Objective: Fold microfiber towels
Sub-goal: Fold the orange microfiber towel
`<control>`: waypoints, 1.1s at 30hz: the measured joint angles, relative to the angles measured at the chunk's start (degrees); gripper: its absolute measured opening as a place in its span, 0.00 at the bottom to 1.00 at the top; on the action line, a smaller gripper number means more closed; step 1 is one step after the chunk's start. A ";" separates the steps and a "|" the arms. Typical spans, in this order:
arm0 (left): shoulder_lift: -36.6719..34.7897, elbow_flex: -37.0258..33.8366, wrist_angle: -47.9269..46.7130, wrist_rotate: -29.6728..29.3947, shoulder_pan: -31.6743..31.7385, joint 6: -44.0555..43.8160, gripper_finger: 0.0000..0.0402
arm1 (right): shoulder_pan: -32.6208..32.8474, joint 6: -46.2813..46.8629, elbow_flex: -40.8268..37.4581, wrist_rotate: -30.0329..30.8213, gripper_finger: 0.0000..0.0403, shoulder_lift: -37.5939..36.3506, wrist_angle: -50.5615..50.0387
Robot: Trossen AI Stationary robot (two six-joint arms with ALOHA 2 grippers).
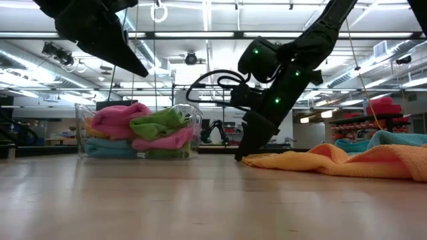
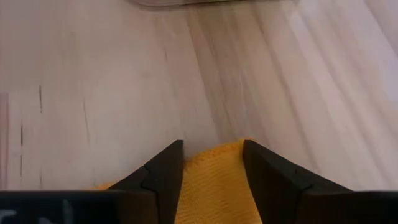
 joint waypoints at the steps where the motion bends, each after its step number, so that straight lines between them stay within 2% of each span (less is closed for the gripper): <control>1: 0.00 0.00 -0.38 0.06 0.00 -0.29 0.15 | -0.09 0.32 -0.20 -0.25 0.42 0.11 0.74; 7: 0.00 0.00 -1.73 0.07 0.00 -1.77 0.16 | -0.40 3.70 -0.53 -0.35 0.35 0.42 1.32; 13: 0.00 0.00 -1.75 0.07 0.00 -1.79 0.17 | -0.44 5.53 -0.47 0.26 0.08 0.37 0.89; 15: 0.00 0.00 -1.82 0.07 -0.02 -1.79 0.16 | -0.47 5.40 0.12 -0.09 0.03 0.37 0.00; 20: 0.00 0.00 -2.06 0.07 -0.02 -1.79 0.14 | 0.01 5.30 3.82 -1.44 0.02 -1.09 -5.29; 26: 0.00 0.00 -2.40 0.07 -0.02 -2.80 0.14 | 2.81 2.91 12.27 -1.63 0.01 -6.51 -15.19; 33: 0.00 0.00 -2.47 0.58 -0.11 -4.41 0.15 | 7.50 -0.01 19.72 -0.31 0.01 -14.55 -22.36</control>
